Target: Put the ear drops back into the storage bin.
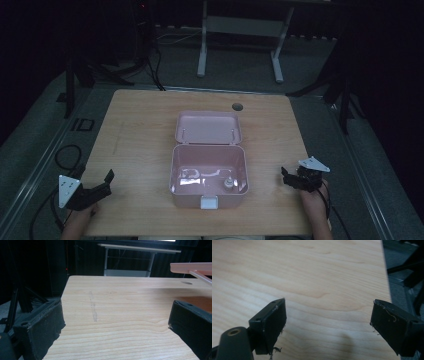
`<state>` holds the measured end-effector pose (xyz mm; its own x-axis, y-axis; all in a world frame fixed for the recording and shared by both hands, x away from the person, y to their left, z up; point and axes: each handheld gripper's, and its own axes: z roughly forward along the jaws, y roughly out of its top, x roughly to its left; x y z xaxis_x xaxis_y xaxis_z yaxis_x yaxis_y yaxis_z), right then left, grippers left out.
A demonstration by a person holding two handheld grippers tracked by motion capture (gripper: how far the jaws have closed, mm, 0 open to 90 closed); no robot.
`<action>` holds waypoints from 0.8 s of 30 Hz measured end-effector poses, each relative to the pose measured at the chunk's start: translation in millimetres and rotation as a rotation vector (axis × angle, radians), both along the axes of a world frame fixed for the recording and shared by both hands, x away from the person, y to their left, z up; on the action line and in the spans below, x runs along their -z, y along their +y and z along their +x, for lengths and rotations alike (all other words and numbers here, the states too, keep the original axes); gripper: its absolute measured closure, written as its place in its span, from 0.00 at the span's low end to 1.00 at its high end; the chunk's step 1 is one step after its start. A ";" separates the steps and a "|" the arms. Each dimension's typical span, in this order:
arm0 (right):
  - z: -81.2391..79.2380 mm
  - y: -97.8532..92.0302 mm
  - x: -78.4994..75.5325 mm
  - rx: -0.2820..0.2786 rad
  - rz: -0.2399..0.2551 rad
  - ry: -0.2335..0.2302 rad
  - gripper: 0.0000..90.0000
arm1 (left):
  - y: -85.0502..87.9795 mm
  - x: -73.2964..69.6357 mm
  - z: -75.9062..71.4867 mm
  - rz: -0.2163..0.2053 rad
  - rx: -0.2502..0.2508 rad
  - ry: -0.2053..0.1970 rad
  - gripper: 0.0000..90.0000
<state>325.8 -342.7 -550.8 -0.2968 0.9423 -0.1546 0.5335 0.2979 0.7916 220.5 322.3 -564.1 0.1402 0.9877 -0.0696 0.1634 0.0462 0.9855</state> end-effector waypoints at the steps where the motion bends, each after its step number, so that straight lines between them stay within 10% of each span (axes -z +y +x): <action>1: -3.3 -0.7 0.4 0.033 0.019 -0.043 0.14 | 0.1 0.0 0.0 0.002 0.001 0.002 0.00; 14: -13.6 -0.5 -2.7 0.025 0.142 -0.175 0.15 | 0.1 0.0 -0.1 -0.001 0.002 -0.001 0.00; 24: -12.7 4.7 -0.2 0.020 0.095 -0.171 0.15 | 0.3 0.1 -0.1 -0.004 0.004 -0.002 0.00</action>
<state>313.2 -338.0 -550.6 -0.2547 0.9607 -0.1107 0.3943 0.2077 0.8952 220.4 322.5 -564.2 0.1444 0.9868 -0.0728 0.1619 0.0491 0.9856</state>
